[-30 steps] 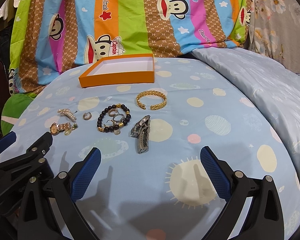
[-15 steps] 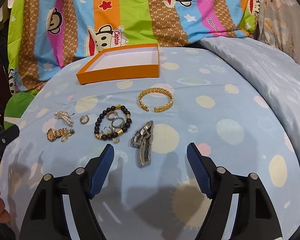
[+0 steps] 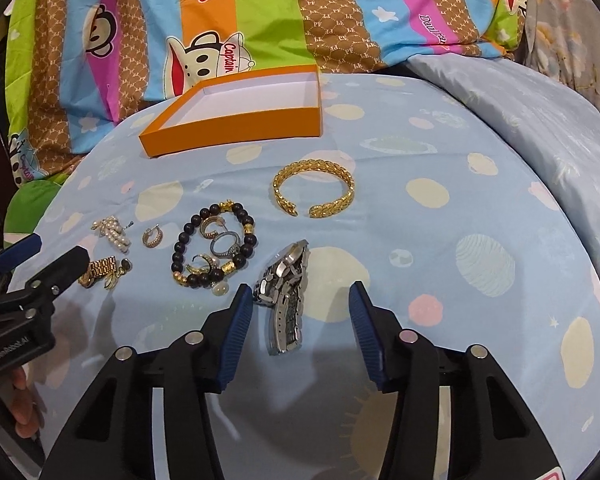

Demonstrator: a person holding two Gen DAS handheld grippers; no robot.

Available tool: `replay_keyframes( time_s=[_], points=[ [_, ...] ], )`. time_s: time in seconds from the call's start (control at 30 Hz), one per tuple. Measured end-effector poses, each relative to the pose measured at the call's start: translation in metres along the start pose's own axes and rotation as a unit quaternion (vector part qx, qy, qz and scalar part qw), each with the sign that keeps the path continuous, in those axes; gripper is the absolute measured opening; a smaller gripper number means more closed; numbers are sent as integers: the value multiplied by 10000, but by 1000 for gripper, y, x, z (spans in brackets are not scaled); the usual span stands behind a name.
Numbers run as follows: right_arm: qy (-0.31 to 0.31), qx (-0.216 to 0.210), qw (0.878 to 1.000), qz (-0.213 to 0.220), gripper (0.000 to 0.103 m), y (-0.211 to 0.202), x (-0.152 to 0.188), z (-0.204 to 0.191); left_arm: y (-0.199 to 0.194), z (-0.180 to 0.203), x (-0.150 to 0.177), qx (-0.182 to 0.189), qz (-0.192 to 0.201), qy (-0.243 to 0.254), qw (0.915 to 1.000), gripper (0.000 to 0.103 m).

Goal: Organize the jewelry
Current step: 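Grasp the silver metal watch piece with the right gripper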

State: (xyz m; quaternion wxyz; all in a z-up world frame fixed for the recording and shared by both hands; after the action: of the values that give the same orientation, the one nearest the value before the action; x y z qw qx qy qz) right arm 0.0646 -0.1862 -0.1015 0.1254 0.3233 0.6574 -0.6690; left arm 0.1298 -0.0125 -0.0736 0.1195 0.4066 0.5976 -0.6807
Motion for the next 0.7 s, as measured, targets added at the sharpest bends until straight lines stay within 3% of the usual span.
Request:
replay_keyframes(
  time_s=[0.13, 0.23, 0.4, 0.43, 0.67, 0.7],
  points=[
    [-141, 31, 9999, -19, 33, 3, -2, -6, 10, 4, 7, 226, -259, -10, 9994, 77],
    [-205, 22, 9998, -19, 25, 3, -2, -8, 14, 1, 9, 310, -345, -142, 9988, 76],
    [-100, -68, 9999, -6, 22, 4, -3, -6, 11, -6, 10, 303, -282, -323, 9986, 75],
    [-76, -73, 9999, 4, 18, 4, -3, -5, 12, -6, 11, 317, -308, -332, 9985, 75],
    [32, -162, 9999, 37, 17, 2, -3, -3, 15, 2, 14, 371, -442, -159, 9982, 75],
    [52, -175, 9998, 42, 17, 2, -3, -2, 17, 3, 15, 405, -508, -131, 9978, 70]
  ],
)
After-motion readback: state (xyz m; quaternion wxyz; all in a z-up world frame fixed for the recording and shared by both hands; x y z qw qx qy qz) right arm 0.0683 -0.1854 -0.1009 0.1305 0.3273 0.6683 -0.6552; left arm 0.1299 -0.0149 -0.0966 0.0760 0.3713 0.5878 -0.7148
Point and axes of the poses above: each gripper's, at about its wrist camera, not at the fingertips, and y roughly the way its jaws point, z to its right, x to its underside, the point moved 9 cm from there along y, roughly the way its jaws point, and after that the axes turned 1 degree about -z, right-handed, at the moved point
